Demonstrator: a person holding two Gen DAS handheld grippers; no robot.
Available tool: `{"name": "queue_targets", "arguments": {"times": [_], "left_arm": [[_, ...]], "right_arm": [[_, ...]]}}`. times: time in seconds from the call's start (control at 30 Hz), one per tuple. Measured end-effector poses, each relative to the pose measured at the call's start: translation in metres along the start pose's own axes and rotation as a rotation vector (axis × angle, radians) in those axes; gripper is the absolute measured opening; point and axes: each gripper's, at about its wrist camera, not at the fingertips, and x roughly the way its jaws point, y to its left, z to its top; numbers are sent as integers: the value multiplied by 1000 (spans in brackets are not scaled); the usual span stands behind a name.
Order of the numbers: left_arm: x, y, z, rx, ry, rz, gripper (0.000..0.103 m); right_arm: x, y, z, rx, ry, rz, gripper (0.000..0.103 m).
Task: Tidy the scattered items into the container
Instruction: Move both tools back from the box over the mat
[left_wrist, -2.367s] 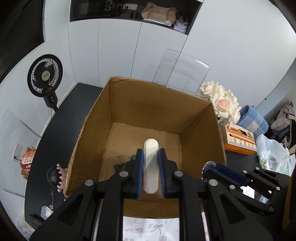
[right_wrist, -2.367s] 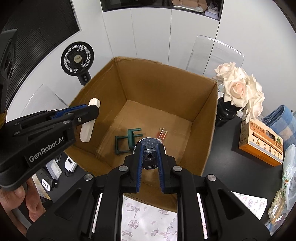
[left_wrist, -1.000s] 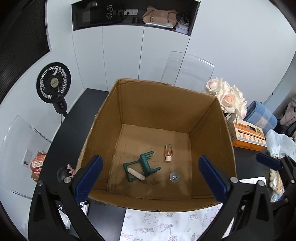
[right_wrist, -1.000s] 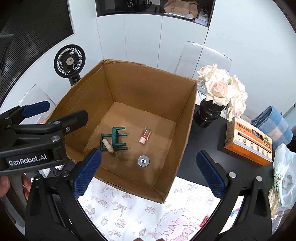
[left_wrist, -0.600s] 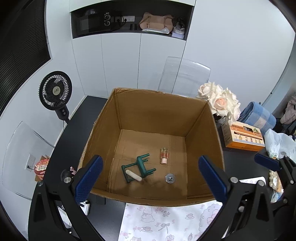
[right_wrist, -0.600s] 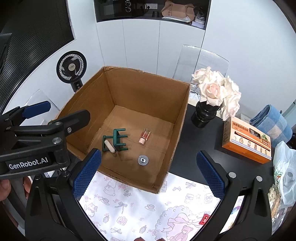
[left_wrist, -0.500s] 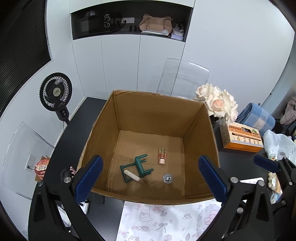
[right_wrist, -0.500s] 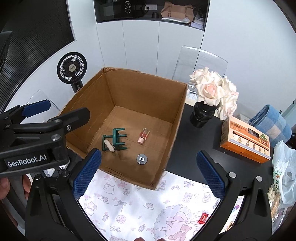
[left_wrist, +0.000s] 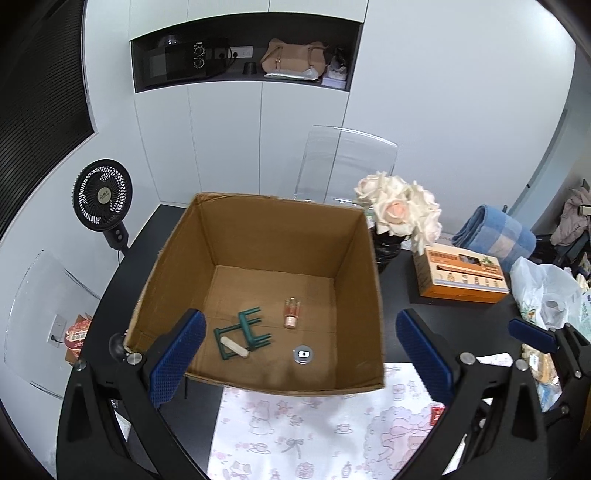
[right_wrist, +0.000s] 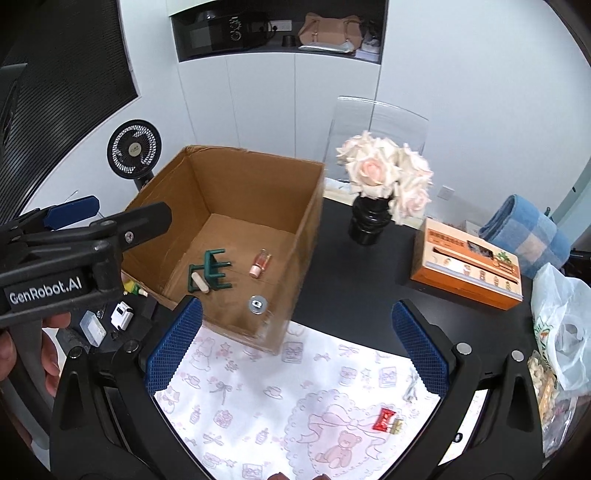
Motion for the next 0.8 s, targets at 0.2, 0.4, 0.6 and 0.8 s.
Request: {"name": "queue_targets", "arguments": {"times": [0.2,0.4,0.6,0.8], "left_arm": [[-10,-26,-5,23,-7,-20,103],[-11,-55,-22,36,7,-52,103],[-5,-86,-43,58,28,-76,103],[3,-117,-65,94,45,-89,103]], "right_arm": [[-19,-29,-15,29,-6,-19,103],[-33,-63,-37,63,-8,-46,103],[-38,-105,-68,108,13,-67,103],[-40,-139,-102,143,37,-89,103]]}}
